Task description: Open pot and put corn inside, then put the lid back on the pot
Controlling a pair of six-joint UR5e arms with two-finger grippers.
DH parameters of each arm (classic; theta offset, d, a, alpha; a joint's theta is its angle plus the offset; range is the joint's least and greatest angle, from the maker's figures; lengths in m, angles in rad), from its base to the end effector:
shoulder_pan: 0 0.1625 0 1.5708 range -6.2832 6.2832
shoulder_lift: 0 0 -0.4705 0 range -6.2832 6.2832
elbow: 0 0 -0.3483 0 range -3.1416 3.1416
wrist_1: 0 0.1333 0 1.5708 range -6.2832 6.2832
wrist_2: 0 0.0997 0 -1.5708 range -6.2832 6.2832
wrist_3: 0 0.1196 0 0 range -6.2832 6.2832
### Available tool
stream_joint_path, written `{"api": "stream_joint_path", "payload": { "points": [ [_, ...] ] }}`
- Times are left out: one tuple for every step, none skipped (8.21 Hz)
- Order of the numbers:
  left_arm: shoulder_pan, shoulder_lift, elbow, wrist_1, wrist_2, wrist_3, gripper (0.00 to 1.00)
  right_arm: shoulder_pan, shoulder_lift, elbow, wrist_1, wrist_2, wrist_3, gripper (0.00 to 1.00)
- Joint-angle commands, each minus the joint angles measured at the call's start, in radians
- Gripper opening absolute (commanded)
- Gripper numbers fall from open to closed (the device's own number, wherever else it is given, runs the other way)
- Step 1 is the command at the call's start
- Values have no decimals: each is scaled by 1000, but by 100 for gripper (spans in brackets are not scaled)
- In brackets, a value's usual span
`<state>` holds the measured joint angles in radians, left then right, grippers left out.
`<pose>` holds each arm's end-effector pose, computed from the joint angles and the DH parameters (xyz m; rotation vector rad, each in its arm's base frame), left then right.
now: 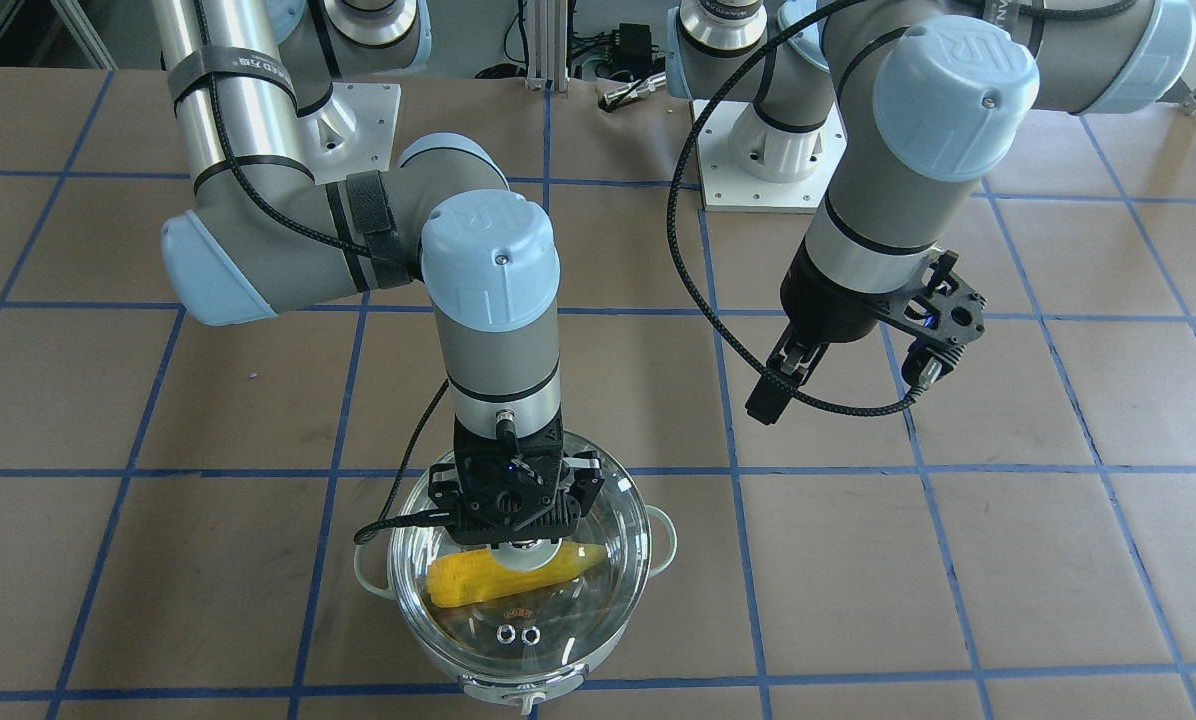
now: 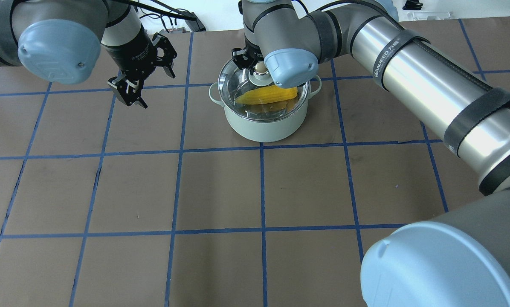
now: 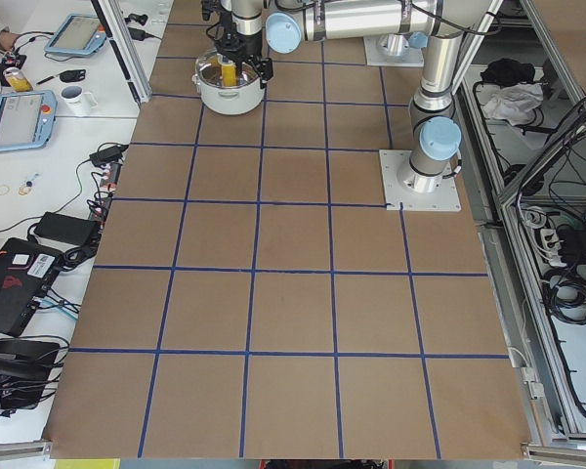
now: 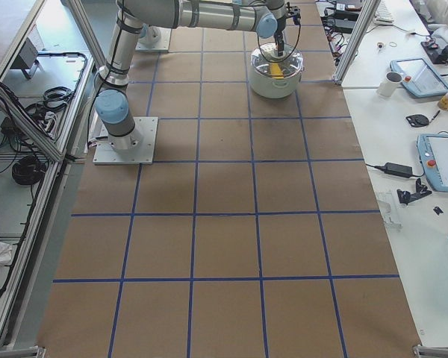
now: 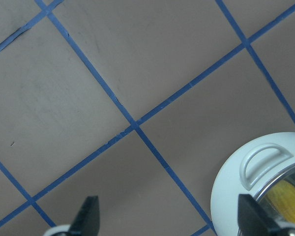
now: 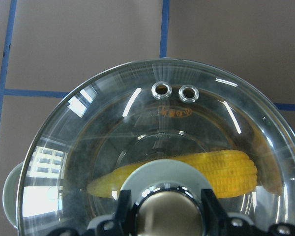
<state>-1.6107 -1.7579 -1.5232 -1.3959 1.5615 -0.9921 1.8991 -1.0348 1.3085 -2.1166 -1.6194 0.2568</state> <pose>-0.1557 -0.5305 0.4604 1.4278 -2.7694 0.0408 0.3476 -0.6251 0.3846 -0.0999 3.0786 -0.4253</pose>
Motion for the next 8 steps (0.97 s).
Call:
{"api": "stream_joint_path", "payload": {
  "points": [
    [2, -5, 0, -2, -1, 25, 100, 0, 5, 0, -13, -2, -1, 40],
    [2, -5, 0, -3, -3, 121, 100, 0, 5, -2, -14, -4, -2, 40],
    [2, 1, 5, -3, -3, 198, 100, -2, 4, -2, -14, -5, -11, 40],
    [2, 1, 11, -5, -1, 267, 100, -3, 4, -2, -16, -5, -11, 40],
    [2, 3, 15, -15, -1, 324, 100, -6, 4, -2, -14, -11, -28, 40],
    [2, 12, 15, -18, 0, 468, 100, -6, 4, 0, -14, -13, -28, 40],
    [5, 26, 20, -38, 2, 598, 100, -6, 4, 0, -14, -13, -30, 40],
    [8, 55, 31, -102, 44, 636, 100, -6, 5, 0, -14, -11, -25, 40]
  ]
}}
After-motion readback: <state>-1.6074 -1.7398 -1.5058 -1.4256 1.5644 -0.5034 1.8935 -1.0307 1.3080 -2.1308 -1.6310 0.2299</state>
